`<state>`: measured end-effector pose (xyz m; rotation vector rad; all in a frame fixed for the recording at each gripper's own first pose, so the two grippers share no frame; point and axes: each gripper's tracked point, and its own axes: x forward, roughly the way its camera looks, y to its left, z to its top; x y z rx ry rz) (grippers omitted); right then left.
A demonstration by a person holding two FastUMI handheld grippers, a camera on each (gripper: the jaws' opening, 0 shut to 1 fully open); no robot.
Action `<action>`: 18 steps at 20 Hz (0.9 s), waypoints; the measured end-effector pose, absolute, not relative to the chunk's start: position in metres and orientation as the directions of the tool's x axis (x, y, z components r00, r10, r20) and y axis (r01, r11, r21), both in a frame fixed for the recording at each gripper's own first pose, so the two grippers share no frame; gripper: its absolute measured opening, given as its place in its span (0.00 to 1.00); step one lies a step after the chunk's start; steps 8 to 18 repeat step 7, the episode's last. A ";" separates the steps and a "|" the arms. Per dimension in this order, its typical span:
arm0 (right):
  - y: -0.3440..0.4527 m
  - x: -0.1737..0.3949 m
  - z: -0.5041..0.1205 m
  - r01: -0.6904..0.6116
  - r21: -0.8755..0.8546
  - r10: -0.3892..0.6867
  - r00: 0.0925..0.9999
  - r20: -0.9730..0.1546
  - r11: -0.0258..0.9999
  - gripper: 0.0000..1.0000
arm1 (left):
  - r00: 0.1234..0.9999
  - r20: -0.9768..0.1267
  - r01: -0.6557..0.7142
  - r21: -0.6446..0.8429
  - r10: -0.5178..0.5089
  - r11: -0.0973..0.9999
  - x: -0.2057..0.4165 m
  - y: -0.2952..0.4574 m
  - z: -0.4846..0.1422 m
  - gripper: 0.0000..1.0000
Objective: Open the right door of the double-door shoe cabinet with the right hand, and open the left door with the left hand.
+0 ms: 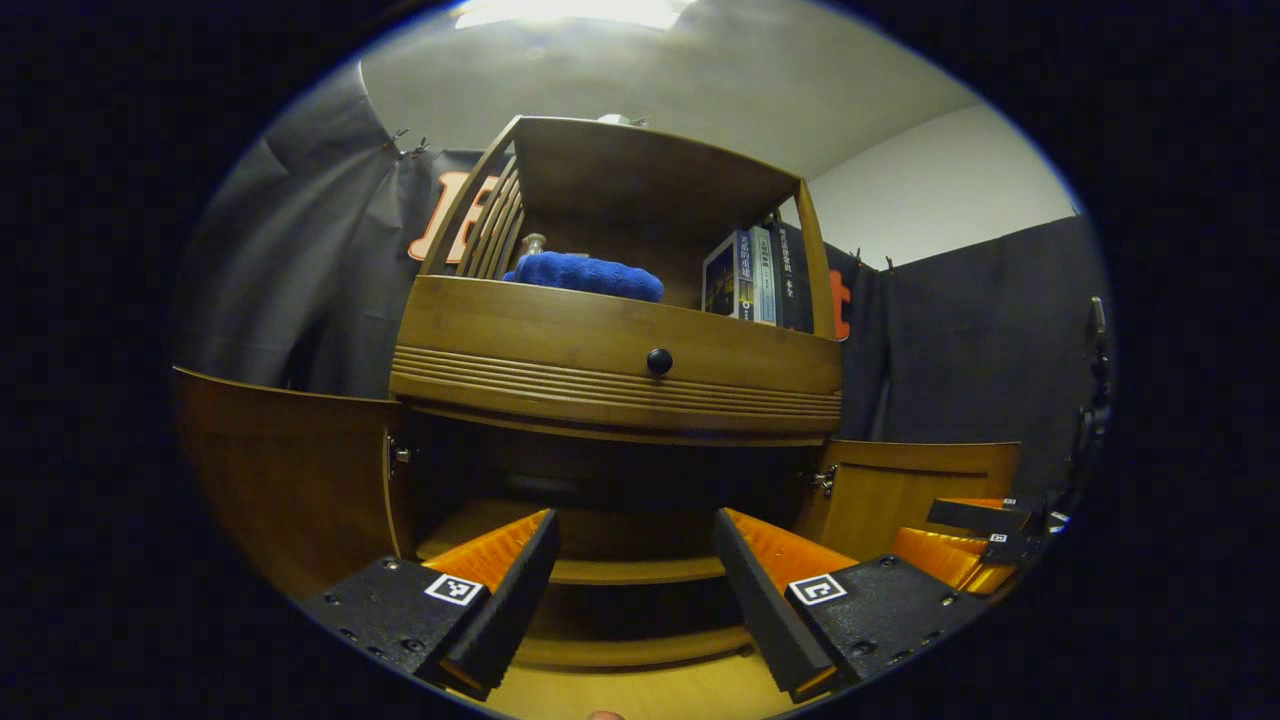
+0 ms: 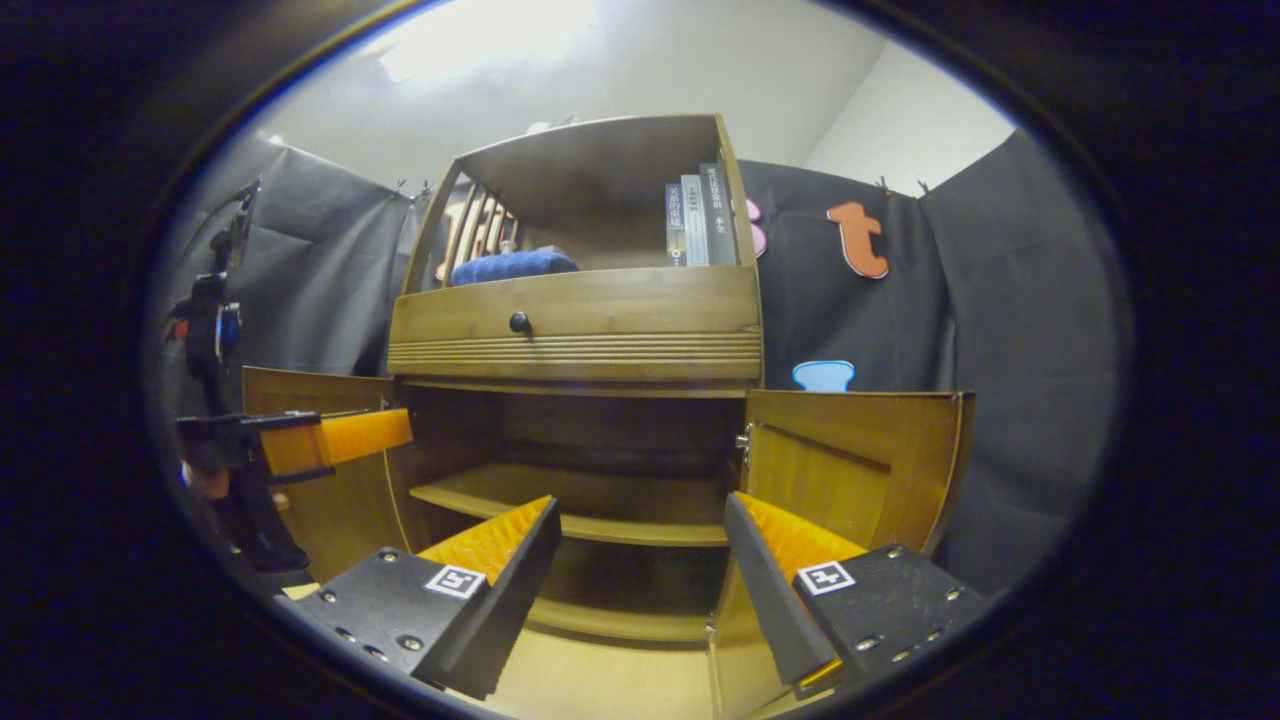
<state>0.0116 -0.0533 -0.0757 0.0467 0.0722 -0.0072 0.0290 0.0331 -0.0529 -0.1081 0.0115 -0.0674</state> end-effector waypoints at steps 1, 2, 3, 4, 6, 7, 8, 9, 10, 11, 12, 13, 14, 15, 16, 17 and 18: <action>-0.052 0.011 -0.074 0.013 0.052 -0.009 0.998 -0.069 0.999 0.97 | 0.997 -0.010 0.081 -0.119 -0.083 0.990 0.030 0.030 -0.056 0.95; -0.052 0.008 -0.073 0.017 0.056 -0.013 0.998 -0.066 0.998 0.97 | 0.995 -0.010 0.093 -0.127 -0.095 0.987 0.032 0.028 -0.057 0.95; -0.053 0.005 -0.071 0.025 0.060 -0.021 0.998 -0.062 0.998 0.98 | 0.994 -0.008 0.105 -0.132 -0.106 0.986 0.034 0.026 -0.058 0.95; -0.053 0.002 -0.070 0.034 0.062 -0.031 0.998 -0.058 0.998 0.98 | 0.993 -0.004 0.115 -0.133 -0.117 0.984 0.037 0.025 -0.058 0.95; -0.055 -0.006 -0.068 0.050 0.070 -0.047 0.998 -0.051 0.996 0.98 | 0.990 0.024 0.142 -0.129 -0.140 0.981 0.043 0.019 -0.051 0.95; -0.057 -0.011 -0.066 0.058 0.076 -0.054 0.997 -0.046 0.995 0.98 | 0.988 0.040 0.154 -0.125 -0.151 0.980 0.045 0.016 -0.045 0.95; -0.057 -0.011 -0.066 0.058 0.076 -0.054 0.997 -0.046 0.995 0.98 | 0.988 0.040 0.154 -0.125 -0.151 0.980 0.045 0.016 -0.045 0.95; -0.057 -0.011 -0.066 0.058 0.076 -0.054 0.997 -0.046 0.995 0.98 | 0.988 0.040 0.154 -0.125 -0.151 0.980 0.045 0.016 -0.045 0.95; -0.057 -0.011 -0.066 0.058 0.076 -0.054 0.997 -0.046 0.995 0.98 | 0.988 0.040 0.154 -0.125 -0.151 0.980 0.045 0.016 -0.045 0.95; -0.057 -0.011 -0.066 0.058 0.076 -0.054 0.997 -0.046 0.995 0.98 | 0.988 0.040 0.154 -0.125 -0.151 0.980 0.045 0.016 -0.045 0.95; -0.057 -0.011 -0.066 0.058 0.076 -0.054 0.997 -0.046 0.995 0.98 | 0.988 0.040 0.154 -0.125 -0.151 0.980 0.045 0.016 -0.045 0.95; -0.057 -0.011 -0.066 0.058 0.076 -0.054 0.997 -0.046 0.995 0.98 | 0.988 0.040 0.154 -0.125 -0.151 0.980 0.045 0.016 -0.045 0.95; -0.057 -0.011 -0.066 0.058 0.076 -0.054 0.997 -0.046 0.995 0.98 | 0.988 0.040 0.154 -0.125 -0.151 0.980 0.045 0.016 -0.045 0.95; -0.057 -0.011 -0.066 0.058 0.076 -0.054 0.997 -0.046 0.995 0.98 | 0.988 0.040 0.154 -0.125 -0.151 0.980 0.045 0.016 -0.045 0.95; -0.057 -0.011 -0.066 0.058 0.076 -0.054 0.997 -0.046 0.995 0.98 | 0.988 0.040 0.154 -0.125 -0.151 0.980 0.045 0.016 -0.045 0.95; -0.057 -0.011 -0.066 0.058 0.076 -0.054 0.997 -0.046 0.995 0.98 | 0.988 0.040 0.154 -0.125 -0.151 0.980 0.045 0.016 -0.045 0.95; -0.057 -0.011 -0.066 0.058 0.076 -0.054 0.997 -0.046 0.995 0.98 | 0.988 0.040 0.154 -0.125 -0.151 0.980 0.045 0.016 -0.045 0.95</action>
